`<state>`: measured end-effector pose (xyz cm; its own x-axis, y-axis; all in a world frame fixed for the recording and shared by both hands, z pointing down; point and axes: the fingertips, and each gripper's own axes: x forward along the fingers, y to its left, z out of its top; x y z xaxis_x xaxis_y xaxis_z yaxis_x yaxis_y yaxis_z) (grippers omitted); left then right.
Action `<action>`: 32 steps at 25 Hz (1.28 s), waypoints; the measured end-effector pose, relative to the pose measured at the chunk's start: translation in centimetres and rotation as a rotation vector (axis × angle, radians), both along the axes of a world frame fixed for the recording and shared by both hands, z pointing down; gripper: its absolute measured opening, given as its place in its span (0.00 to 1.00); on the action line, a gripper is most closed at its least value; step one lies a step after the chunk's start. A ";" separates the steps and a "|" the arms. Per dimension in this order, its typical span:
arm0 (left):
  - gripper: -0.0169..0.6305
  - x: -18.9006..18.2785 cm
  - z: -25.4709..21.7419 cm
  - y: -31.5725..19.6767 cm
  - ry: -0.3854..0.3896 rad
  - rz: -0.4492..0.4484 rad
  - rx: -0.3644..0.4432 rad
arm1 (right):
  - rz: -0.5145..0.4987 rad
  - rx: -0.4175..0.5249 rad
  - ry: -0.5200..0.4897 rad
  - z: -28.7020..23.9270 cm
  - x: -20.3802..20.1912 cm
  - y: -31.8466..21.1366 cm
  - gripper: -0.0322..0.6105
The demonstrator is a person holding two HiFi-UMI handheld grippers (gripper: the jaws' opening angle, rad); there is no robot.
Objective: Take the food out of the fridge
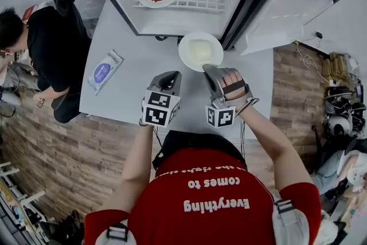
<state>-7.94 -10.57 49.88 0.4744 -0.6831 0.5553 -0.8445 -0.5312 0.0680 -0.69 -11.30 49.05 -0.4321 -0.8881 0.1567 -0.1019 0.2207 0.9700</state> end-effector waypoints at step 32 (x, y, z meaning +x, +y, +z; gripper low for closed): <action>0.03 3.2 10.2 9.3 -0.110 0.066 -0.172 | -0.119 -0.358 0.182 15.0 1.6 10.9 0.09</action>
<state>-4.75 -1.29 60.13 0.4452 -0.5428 0.7122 -0.8153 -0.5745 0.0718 0.89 -0.40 64.07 -0.4653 -0.7093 0.5295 0.1107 0.5469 0.8299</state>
